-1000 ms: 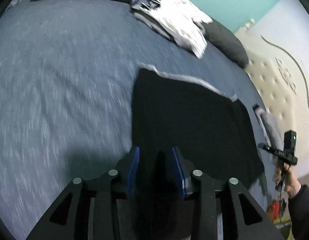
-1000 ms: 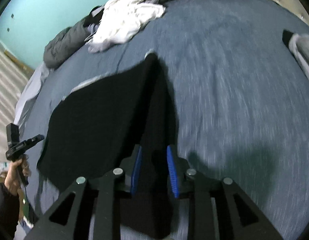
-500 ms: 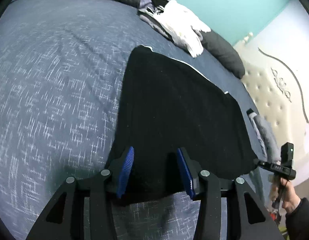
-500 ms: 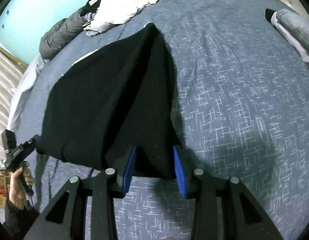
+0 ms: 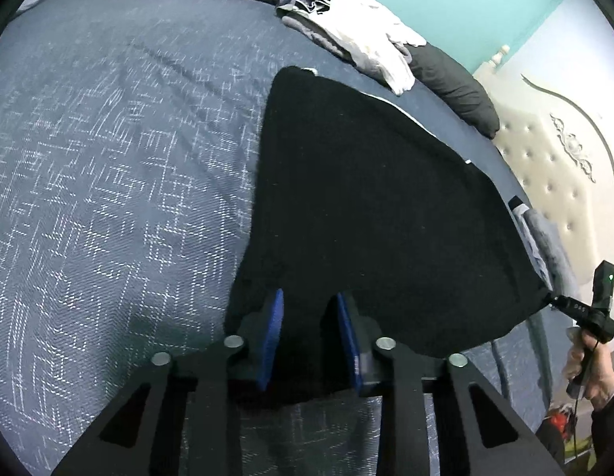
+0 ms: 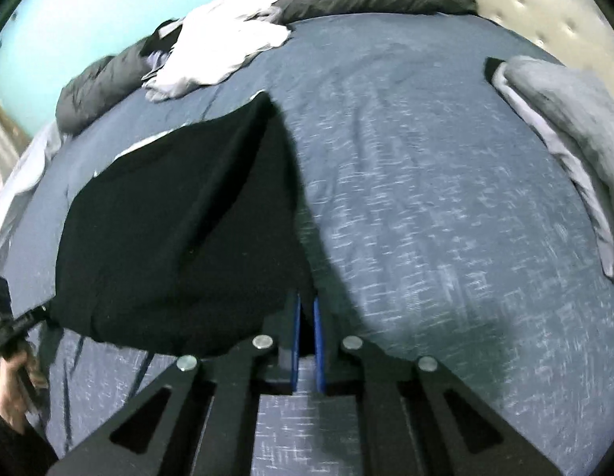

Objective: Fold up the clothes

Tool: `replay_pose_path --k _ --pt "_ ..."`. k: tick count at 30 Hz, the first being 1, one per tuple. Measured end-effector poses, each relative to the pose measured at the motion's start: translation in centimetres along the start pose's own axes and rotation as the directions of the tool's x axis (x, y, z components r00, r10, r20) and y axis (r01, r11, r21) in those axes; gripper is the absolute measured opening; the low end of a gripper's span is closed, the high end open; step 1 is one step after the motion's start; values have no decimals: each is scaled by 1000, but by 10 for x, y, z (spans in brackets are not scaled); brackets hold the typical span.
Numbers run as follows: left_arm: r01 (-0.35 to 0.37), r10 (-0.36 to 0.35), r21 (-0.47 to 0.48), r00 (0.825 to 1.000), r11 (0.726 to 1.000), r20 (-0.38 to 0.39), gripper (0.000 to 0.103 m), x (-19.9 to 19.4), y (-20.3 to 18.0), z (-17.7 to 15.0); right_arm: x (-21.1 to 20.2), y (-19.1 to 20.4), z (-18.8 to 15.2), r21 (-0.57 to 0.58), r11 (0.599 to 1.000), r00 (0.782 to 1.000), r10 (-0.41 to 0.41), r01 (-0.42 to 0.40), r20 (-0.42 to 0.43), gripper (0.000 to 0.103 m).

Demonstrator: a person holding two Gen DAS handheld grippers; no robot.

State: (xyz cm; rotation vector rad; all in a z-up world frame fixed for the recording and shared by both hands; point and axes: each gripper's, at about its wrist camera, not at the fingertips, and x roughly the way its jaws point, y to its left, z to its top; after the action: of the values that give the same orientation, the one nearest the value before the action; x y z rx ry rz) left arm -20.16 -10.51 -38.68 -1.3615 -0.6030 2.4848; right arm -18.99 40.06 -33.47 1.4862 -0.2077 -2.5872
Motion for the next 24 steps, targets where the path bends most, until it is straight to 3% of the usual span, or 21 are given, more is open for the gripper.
replay_pose_path --k 5,10,15,16,18,24 --pt "3 -3 -10 1000 1000 1 24 1 1 2 18 -12 -10 83 995 995 68 -62 -71 5" --pt "2 -2 -13 1000 1000 2 24 0 1 3 12 -13 -10 68 996 991 60 -52 -122 14" --pt "-7 7 -2 1000 1000 1 30 2 -5 5 -4 -12 7 79 995 996 69 -65 -47 18" --pt "-4 4 -4 1000 1000 1 31 2 -5 5 -4 -11 11 83 994 997 75 -72 -36 22" --pt "1 -1 -3 1000 1000 1 32 2 -5 5 7 -5 24 94 991 995 97 -94 -33 42" --pt "7 -7 -9 1000 1000 -2 34 2 -6 5 46 9 67 110 990 995 95 -90 -36 42"
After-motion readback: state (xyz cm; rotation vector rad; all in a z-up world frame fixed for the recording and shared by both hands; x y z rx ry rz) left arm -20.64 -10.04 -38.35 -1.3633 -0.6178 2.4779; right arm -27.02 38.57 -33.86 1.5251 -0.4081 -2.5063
